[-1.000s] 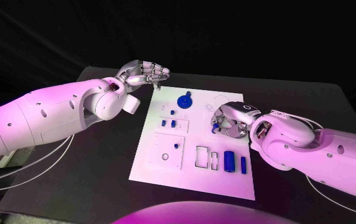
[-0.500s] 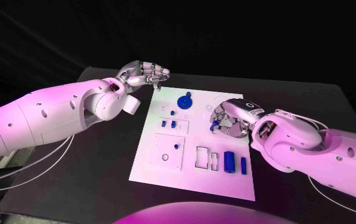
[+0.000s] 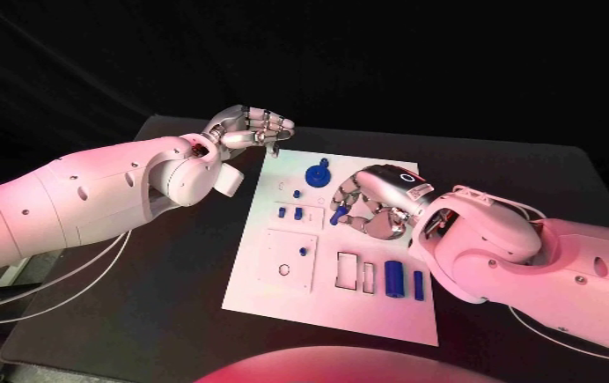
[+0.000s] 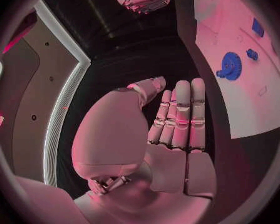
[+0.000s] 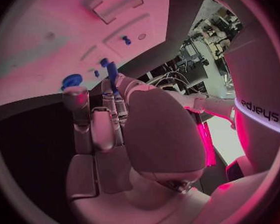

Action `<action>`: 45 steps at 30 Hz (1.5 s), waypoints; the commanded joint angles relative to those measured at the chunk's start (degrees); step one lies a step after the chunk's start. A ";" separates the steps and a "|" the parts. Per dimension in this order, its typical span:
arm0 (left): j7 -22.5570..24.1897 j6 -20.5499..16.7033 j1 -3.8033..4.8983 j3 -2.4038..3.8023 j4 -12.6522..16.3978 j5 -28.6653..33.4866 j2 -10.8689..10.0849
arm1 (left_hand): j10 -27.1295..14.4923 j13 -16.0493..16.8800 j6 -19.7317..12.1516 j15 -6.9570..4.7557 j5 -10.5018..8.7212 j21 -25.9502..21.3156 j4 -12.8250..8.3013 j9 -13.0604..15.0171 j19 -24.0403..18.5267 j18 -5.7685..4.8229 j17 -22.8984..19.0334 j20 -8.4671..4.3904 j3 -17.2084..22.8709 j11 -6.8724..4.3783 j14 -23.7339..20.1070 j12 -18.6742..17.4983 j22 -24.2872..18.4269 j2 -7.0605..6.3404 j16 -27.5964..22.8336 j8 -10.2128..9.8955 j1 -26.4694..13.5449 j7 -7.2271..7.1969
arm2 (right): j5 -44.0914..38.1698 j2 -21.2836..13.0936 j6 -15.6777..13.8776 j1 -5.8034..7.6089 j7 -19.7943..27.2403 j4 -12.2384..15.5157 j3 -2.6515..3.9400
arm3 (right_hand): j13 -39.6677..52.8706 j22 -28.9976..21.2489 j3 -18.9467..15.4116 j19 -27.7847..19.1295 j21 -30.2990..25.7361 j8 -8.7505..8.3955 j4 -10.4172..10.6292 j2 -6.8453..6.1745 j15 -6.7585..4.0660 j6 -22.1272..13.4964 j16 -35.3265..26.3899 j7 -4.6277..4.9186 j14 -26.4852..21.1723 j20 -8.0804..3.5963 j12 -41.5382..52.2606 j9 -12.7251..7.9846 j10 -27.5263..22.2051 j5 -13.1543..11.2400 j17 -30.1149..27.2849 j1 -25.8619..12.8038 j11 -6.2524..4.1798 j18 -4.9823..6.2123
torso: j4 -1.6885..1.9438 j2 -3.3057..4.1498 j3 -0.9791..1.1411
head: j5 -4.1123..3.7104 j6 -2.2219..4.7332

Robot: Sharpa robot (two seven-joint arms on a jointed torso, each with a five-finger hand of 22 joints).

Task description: Assemble the parts on the task board

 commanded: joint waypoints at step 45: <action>-0.25 1.83 -0.07 0.04 -0.21 -0.20 0.90 | -0.69 0.00 -0.44 -0.02 0.30 -0.07 -0.28 -0.04 -0.23 0.83 0.01 0.33 -0.14 -0.07 -0.55 0.53 -0.03 0.46 0.13 0.48 -0.27 0.21 | -5.55 13.49 4.47 -9.81 3.48 -9.22 -0.45 | 0.13 0.10 1.77 0.00 0.09 0.67 -1.23 -0.38 -0.39 -0.56 0.30 0.11 0.14 -0.22 -0.46 3.14 1.35 0.25 -0.49 -1.47 -0.93 -0.21 | 0.04 0.04 -0.09 | 2.46 -0.80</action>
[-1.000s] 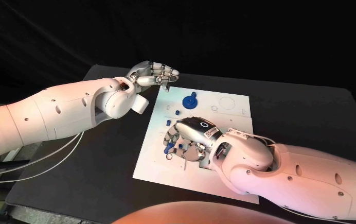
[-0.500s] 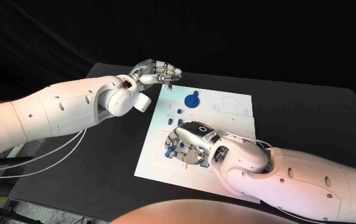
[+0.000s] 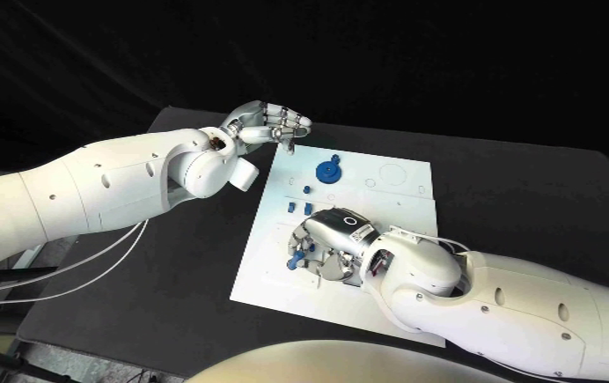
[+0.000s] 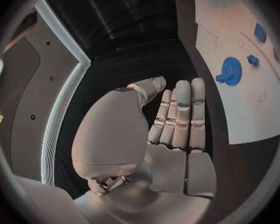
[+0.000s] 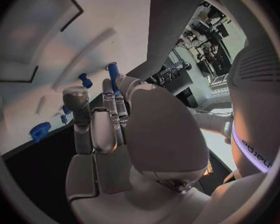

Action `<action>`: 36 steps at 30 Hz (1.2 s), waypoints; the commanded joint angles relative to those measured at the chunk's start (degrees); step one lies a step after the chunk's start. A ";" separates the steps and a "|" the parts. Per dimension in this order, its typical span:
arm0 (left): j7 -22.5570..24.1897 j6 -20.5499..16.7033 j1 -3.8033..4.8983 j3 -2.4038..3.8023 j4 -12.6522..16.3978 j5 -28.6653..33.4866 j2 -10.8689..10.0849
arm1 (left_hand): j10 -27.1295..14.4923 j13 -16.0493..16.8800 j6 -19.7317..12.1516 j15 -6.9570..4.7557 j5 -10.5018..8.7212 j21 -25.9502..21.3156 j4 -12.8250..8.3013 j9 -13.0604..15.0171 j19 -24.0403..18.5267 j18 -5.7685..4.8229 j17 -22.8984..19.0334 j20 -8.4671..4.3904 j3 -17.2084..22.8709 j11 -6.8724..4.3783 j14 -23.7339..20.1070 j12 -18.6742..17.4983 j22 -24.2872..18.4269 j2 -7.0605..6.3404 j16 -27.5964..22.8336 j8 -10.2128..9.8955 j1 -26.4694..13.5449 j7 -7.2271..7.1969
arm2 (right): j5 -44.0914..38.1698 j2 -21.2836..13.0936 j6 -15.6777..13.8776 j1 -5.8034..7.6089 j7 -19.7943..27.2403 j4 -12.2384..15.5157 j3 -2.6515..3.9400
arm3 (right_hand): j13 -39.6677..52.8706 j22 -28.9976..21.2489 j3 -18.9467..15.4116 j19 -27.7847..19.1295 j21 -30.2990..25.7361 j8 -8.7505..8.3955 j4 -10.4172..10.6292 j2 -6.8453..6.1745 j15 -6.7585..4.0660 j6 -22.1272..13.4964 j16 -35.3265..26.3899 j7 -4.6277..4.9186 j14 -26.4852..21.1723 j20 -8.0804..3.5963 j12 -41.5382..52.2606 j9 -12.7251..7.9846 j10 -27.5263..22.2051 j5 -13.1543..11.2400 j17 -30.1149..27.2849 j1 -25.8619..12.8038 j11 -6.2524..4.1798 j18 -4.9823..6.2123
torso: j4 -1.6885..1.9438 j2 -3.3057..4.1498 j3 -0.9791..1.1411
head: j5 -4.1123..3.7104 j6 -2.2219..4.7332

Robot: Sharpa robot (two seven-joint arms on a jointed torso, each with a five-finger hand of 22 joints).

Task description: Assemble the parts on the task board

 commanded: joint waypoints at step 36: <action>-0.12 1.17 0.04 0.04 0.10 -0.12 0.20 | -0.67 -0.01 -0.57 0.01 0.31 -0.08 -0.25 -0.06 -0.28 0.83 0.00 0.36 -0.17 0.17 -0.60 0.27 -0.05 0.45 0.16 0.33 -0.41 0.22 | -1.45 2.44 1.91 -0.05 -4.22 -1.50 -0.35 | -0.12 -0.45 -2.24 -0.78 -1.77 -2.38 -0.34 -4.99 1.43 -5.65 -1.10 2.06 -1.39 1.33 -1.67 -0.79 -6.61 0.55 -3.99 -6.94 1.87 -0.02 | 0.00 -0.04 -0.06 | -0.10 0.23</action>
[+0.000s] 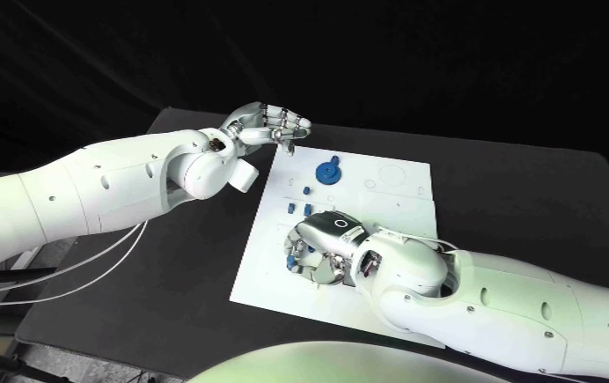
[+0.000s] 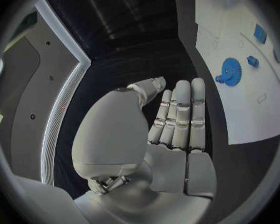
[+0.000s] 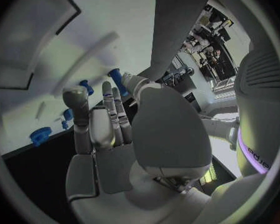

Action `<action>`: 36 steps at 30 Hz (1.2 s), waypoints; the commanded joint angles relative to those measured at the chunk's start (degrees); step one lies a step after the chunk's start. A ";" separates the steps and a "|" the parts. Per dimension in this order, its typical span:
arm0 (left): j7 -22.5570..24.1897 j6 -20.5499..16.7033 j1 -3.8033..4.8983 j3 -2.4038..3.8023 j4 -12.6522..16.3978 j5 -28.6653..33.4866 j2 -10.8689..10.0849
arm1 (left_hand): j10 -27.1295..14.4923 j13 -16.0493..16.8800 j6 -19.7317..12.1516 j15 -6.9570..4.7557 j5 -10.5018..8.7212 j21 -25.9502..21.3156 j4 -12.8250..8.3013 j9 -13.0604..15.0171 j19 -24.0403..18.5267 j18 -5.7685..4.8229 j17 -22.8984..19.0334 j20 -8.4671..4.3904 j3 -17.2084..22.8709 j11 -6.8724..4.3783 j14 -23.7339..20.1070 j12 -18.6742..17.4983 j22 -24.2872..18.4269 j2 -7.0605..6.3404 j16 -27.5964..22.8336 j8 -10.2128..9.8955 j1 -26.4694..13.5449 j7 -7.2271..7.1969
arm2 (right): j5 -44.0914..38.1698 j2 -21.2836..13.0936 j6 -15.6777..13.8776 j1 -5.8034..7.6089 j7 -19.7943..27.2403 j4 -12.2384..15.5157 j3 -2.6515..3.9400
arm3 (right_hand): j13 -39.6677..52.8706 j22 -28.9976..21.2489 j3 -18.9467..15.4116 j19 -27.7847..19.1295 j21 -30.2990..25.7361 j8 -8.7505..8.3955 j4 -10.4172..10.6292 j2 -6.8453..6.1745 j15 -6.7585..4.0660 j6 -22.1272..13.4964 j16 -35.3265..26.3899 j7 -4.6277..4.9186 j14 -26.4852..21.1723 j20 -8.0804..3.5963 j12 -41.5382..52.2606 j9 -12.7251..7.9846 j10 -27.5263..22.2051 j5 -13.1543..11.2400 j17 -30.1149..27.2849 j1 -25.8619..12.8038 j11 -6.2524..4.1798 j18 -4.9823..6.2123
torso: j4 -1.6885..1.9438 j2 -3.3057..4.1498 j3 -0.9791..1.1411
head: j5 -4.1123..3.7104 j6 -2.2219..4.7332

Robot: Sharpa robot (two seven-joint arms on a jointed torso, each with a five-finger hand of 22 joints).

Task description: Assemble the parts on the task board

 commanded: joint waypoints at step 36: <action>0.38 0.96 -1.35 -0.83 -0.71 0.25 -0.17 | -0.71 -0.02 -0.75 -0.17 0.31 -0.08 -0.28 -0.08 -0.12 0.83 0.00 0.18 -0.18 -0.02 -0.44 0.37 -0.06 0.20 0.20 0.42 -0.24 0.23 | 32.00 -34.83 -5.07 5.32 -3.71 13.55 -0.49 | 59.75 12.82 -31.78 8.45 11.87 13.71 3.96 7.62 -3.49 -3.75 7.42 -4.17 4.60 -3.23 62.83 11.85 13.04 5.79 26.32 -4.31 -4.90 -2.74 | -1.75 -2.04 0.36 | -7.71 0.62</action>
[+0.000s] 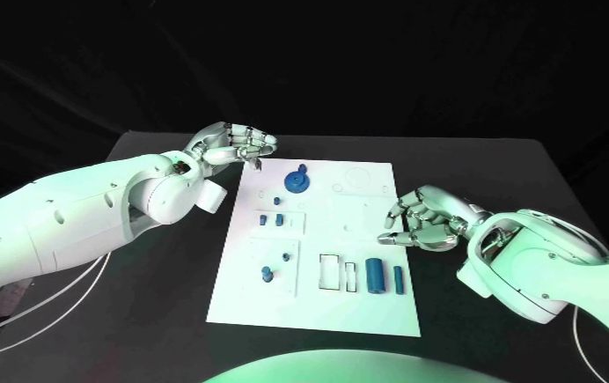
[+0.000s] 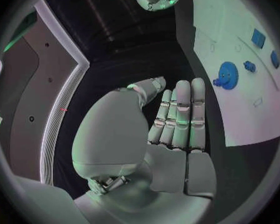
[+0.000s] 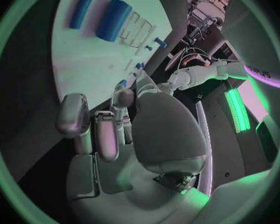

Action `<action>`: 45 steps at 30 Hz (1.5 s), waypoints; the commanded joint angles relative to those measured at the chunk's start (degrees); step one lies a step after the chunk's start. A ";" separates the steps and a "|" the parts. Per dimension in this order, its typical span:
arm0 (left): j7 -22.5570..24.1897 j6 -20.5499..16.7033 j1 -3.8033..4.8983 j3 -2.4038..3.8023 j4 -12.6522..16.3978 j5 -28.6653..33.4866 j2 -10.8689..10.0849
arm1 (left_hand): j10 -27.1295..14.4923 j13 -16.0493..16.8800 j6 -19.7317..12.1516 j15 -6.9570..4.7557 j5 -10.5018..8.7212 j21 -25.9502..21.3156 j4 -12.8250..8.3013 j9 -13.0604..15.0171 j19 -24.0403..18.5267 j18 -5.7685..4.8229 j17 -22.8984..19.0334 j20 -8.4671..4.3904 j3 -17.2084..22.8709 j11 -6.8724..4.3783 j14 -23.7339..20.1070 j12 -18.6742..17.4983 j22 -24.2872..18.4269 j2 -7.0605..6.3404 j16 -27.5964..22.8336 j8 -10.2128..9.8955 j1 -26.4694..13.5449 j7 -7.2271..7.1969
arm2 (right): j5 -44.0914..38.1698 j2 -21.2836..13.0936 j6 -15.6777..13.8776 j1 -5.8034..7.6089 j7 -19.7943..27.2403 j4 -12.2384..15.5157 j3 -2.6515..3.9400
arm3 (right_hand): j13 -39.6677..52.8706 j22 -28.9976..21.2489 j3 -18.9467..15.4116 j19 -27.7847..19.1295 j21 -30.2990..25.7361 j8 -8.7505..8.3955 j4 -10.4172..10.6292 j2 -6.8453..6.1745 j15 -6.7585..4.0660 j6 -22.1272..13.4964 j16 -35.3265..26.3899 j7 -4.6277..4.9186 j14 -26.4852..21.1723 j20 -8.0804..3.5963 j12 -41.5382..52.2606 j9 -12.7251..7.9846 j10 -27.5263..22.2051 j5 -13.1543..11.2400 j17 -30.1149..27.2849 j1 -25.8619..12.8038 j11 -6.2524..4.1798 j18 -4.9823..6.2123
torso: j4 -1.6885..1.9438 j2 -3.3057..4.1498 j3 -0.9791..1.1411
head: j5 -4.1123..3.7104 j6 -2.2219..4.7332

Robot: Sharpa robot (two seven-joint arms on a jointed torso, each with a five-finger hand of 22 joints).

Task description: Assemble the parts on the task board

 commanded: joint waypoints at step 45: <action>0.31 1.06 -1.55 0.04 0.05 0.41 0.14 | -0.82 0.00 -0.73 -0.13 0.31 -0.10 -0.25 -0.08 -0.18 0.83 0.00 0.21 -0.20 0.00 -0.48 0.54 -0.08 0.23 0.24 0.56 -0.35 0.22 | -8.77 6.27 4.66 -8.71 -15.13 -1.73 -0.80 | 27.83 3.10 -6.85 1.45 2.03 3.73 0.53 1.24 0.18 -0.38 1.73 -0.45 4.44 -0.12 23.37 4.38 8.10 0.47 9.02 -8.66 -0.33 -1.18 | -1.11 -1.30 0.16 | -1.60 -2.81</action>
